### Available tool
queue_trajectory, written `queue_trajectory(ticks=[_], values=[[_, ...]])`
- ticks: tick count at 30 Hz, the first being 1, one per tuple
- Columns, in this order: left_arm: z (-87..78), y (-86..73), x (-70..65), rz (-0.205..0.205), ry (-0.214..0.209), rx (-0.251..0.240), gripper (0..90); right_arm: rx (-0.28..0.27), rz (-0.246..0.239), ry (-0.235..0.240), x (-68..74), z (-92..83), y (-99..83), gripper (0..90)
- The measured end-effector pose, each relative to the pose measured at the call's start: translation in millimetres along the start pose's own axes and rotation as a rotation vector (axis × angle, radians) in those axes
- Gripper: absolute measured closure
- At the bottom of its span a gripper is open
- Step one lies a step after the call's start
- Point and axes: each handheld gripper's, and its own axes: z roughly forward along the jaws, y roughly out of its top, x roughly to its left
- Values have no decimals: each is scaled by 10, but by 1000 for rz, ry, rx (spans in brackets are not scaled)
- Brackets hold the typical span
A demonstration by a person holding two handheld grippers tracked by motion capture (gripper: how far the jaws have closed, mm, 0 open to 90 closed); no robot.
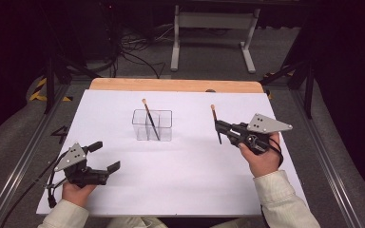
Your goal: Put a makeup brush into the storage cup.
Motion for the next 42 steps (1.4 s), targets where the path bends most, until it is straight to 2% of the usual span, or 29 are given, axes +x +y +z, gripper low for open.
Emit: queue_trajectory(ticks=[6,10,16,20,28,37,42], values=[[1,-1,-2,-1,0,-2,2,-24,14,10,-10,4,0,836],[-6,-2,-6,-1,0,-2,2,-43,25,35,-27,48,10,835],[-40,-24,-6,-6,7,0,2,-73,14,54,-29,127,50,835],[-75,-39,-11,-15,12,0,2,-97,16,71,-26,238,89,835],[-110,-54,-12,-21,16,-8,2,-99,12,107,-21,498,170,835],[-92,-55,-2,-22,10,-7,2,-124,33,130,-2,676,232,834],[-85,-52,1,-20,9,-8,2,-121,37,141,13,785,246,835]])
